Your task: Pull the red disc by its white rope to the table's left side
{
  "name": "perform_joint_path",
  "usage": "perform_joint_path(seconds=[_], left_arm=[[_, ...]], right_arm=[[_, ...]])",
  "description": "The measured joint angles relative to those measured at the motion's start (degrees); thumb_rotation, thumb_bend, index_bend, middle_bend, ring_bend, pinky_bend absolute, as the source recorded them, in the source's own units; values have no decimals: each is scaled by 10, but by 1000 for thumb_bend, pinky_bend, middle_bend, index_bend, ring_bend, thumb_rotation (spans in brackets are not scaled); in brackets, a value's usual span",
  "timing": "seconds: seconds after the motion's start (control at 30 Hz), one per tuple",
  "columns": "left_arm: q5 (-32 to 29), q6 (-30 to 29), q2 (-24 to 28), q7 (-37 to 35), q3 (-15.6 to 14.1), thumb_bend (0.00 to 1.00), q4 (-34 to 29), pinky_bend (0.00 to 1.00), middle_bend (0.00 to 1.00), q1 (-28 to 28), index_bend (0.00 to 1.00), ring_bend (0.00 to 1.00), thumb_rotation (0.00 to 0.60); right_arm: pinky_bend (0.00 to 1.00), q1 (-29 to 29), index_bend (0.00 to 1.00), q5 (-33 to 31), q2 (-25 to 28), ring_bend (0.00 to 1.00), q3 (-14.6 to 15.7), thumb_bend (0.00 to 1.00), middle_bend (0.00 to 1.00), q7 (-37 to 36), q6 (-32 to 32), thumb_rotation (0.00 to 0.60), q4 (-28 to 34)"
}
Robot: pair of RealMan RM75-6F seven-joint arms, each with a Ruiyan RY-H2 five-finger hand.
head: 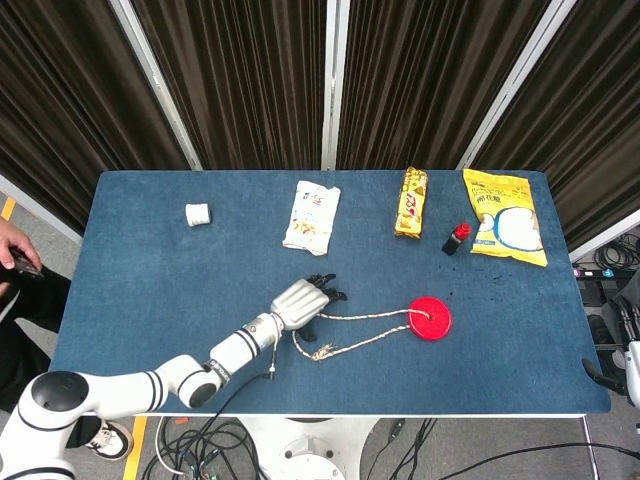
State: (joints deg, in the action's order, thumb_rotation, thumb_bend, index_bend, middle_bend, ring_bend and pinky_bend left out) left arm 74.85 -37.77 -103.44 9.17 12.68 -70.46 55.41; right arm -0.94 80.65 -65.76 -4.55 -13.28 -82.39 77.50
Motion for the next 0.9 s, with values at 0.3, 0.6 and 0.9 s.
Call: perform_joint_path(seconds=[0.3,0.6,0.9], left_arm=[[-5,-12,-5,2,-23,204,6,241,506,-2,274,177,600],[-22,-37,17,46,-41,280,-34,388,698,-16,356,384,600],[-25,-51,16,59,-54,328,-30,519,813,-22,484,541,600]], right_arm=[[0,1,0,-4,1,0,-1,140,0,1,5,600,-1],[0,-2,0,-5,-1,0,0,148,0,15,13,600,5],[0,-2,0,-10,2,0,-1,157,2,27,17,600,15]])
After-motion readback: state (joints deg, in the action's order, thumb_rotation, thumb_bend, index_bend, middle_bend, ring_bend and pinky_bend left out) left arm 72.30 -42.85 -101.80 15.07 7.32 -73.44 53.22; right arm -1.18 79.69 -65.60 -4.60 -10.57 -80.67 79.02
